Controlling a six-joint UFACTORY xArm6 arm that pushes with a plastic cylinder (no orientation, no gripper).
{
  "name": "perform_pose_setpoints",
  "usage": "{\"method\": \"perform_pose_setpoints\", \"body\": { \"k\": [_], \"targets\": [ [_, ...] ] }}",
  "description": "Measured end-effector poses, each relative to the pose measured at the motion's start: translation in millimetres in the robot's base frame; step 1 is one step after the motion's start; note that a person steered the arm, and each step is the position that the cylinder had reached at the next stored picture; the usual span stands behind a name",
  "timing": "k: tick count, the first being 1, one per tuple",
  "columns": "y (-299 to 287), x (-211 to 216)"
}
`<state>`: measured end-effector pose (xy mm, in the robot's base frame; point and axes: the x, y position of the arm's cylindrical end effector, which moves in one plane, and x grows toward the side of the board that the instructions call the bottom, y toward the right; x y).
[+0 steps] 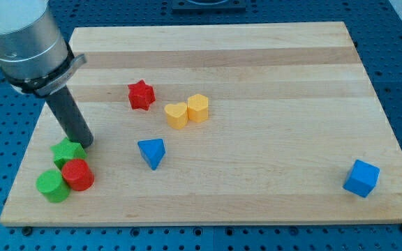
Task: Point your arm closer to the red star
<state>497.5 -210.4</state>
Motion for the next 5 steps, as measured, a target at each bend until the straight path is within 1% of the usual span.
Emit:
{"method": "perform_pose_setpoints", "body": {
  "k": [3,4,5],
  "targets": [
    [3,3],
    [37,-19],
    [46,-62]
  ]
}}
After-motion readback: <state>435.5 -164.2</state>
